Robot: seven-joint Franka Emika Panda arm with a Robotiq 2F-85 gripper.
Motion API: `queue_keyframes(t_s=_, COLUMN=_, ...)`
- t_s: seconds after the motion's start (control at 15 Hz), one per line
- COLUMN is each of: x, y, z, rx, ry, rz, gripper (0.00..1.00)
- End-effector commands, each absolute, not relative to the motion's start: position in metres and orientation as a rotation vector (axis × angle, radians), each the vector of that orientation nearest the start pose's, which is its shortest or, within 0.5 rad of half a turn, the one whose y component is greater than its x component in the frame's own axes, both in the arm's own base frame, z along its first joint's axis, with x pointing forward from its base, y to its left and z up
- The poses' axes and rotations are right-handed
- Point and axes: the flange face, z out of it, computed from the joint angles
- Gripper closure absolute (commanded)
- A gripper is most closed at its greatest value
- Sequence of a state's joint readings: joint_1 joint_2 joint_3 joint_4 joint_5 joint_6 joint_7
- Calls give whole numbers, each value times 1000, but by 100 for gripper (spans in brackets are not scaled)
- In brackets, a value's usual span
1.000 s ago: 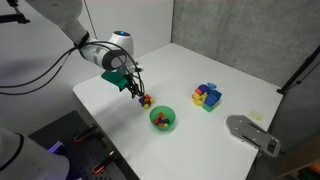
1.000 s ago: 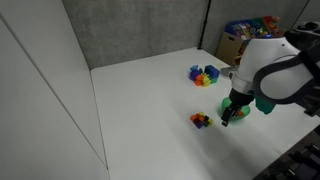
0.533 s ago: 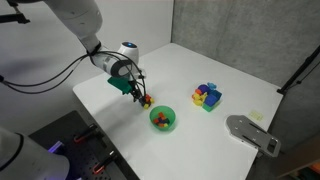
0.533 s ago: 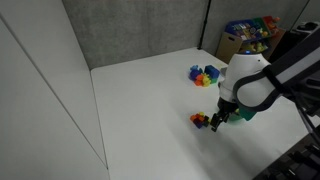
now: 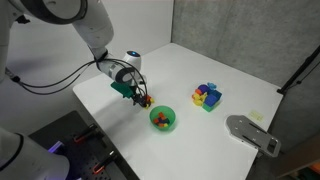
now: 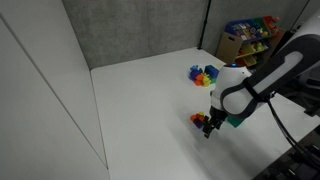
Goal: Put one blue block in the bowl
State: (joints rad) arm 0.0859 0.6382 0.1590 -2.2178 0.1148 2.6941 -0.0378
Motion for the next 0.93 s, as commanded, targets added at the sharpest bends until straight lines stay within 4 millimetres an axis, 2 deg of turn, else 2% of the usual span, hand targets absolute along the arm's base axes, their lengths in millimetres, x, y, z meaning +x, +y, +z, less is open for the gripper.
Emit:
queue_keyframes(t_s=0.0, x=510, y=130, z=60, rx=-2971, ry=-202, rz=232, gripper=0)
queue_keyframes(t_s=0.47, x=519, y=138, z=40, rx=-2943, ry=-208, rz=164, gripper=0)
queue_keyframes(t_s=0.87, x=529, y=137, z=35, rx=-2962, ry=-211, rz=108, gripper=0)
